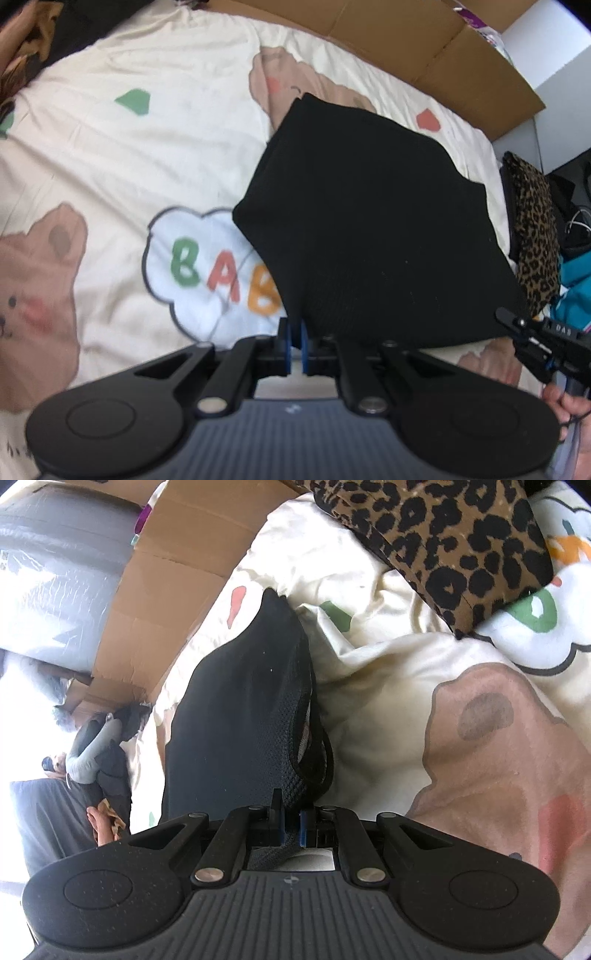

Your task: Fold clothes

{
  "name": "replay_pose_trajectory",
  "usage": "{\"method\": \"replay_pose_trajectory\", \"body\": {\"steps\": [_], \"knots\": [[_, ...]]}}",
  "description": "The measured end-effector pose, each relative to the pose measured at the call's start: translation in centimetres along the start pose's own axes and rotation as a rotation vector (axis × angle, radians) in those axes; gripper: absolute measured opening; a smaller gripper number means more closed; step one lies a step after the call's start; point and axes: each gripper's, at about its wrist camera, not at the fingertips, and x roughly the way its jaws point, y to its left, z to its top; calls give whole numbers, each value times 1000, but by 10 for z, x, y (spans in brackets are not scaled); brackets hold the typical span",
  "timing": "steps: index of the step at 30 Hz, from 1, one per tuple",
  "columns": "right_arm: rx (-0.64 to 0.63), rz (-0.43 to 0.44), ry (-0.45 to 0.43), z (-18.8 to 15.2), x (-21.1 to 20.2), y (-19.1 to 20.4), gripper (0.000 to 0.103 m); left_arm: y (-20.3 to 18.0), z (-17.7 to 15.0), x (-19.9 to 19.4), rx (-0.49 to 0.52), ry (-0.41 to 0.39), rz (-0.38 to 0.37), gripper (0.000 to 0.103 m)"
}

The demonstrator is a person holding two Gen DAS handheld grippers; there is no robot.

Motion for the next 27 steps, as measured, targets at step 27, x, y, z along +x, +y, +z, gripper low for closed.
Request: {"method": "replay_pose_trajectory", "body": {"steps": [27], "knots": [[-130,-50,-222,50,-36,23,4,-67,-64,10,23,138,-94,5]]}}
